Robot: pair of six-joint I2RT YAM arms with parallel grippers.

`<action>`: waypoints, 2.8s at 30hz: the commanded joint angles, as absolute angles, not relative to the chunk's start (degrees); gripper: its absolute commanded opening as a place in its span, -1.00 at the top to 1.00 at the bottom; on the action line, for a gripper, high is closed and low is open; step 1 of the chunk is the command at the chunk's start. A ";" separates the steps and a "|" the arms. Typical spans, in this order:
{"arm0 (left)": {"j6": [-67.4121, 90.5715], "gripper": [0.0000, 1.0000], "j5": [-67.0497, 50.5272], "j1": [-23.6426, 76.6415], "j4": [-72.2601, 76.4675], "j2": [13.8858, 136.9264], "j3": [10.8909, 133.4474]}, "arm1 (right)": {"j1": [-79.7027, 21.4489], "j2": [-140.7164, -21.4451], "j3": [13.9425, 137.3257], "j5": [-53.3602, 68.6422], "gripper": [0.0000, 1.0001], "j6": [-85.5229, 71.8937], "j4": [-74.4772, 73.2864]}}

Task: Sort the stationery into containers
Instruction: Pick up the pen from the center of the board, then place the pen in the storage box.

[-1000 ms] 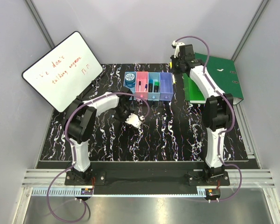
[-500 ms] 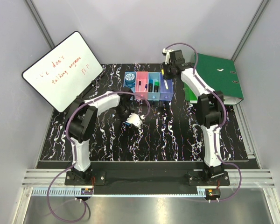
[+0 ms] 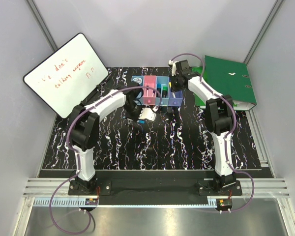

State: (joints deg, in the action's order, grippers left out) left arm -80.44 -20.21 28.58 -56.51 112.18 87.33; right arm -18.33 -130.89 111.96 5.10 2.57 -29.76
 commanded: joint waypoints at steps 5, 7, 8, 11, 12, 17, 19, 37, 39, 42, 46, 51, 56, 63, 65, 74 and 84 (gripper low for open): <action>-65.60 1.00 -29.35 28.30 -58.19 107.66 98.77 | -18.63 -130.43 110.48 3.61 0.23 5.10 -28.65; -62.07 1.00 -30.93 28.13 -58.01 108.89 103.26 | -18.72 -129.82 110.57 3.17 0.06 5.45 -28.74; -58.57 1.00 -31.29 28.12 -57.66 109.24 104.75 | -18.63 -129.47 110.74 2.99 0.00 5.54 -28.57; -51.63 1.00 -33.13 28.04 -56.43 111.09 109.59 | -18.63 -128.06 111.00 2.02 -0.11 5.71 -28.48; -48.02 1.00 -34.09 27.95 -54.95 112.05 111.51 | -18.63 -126.49 111.01 1.59 -0.13 5.63 -28.30; -40.70 1.00 -33.58 27.95 -45.72 112.06 110.13 | -18.55 -122.44 110.57 0.44 -0.14 5.28 -28.48; -36.93 1.00 -32.79 27.95 -41.69 112.50 109.78 | -18.54 -120.42 110.22 0.35 -0.13 5.19 -28.48; 6.84 1.00 -27.24 28.39 -23.29 135.25 132.34 | -16.35 -103.89 96.95 -15.47 -0.11 2.64 -29.00; 10.96 1.00 -28.64 28.48 -20.59 136.40 133.24 | -16.35 -102.93 96.07 -15.29 -0.11 2.64 -29.53; 16.32 1.00 -31.46 28.65 -15.50 137.02 132.28 | -16.35 -102.22 94.57 -14.86 -0.11 2.11 -29.97; 22.22 1.00 -33.83 29.09 -10.55 138.68 132.36 | -16.26 -102.04 93.52 -13.80 -0.11 1.32 -30.06; 26.19 1.00 -32.61 30.05 -6.86 140.71 131.66 | -16.35 -101.52 93.60 -13.80 -0.11 0.88 -30.06; 24.09 1.00 -25.41 31.46 -4.66 141.85 129.73 | -15.82 -99.94 92.81 -12.22 -0.13 -1.67 -30.06; 18.29 1.00 -16.80 33.66 -5.01 142.91 128.85 | -15.82 -98.61 93.16 -10.46 -0.14 -3.25 -30.50; 16.27 1.00 -12.15 34.10 -5.97 143.00 129.20 | -15.82 -98.53 93.86 -10.20 -0.15 -3.25 -30.59; 14.24 1.00 -2.72 34.89 -13.00 145.89 132.53 | -15.82 -97.56 94.04 -8.97 -0.16 -3.87 -30.67; 15.91 0.42 -5.53 34.72 -16.35 146.25 130.87 | -15.82 -96.94 94.30 -7.65 -0.27 -4.13 -30.67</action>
State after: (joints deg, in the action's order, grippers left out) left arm 15.42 -5.78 35.18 -14.57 146.34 130.28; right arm -16.05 -100.25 92.55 -8.88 -3.31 -31.31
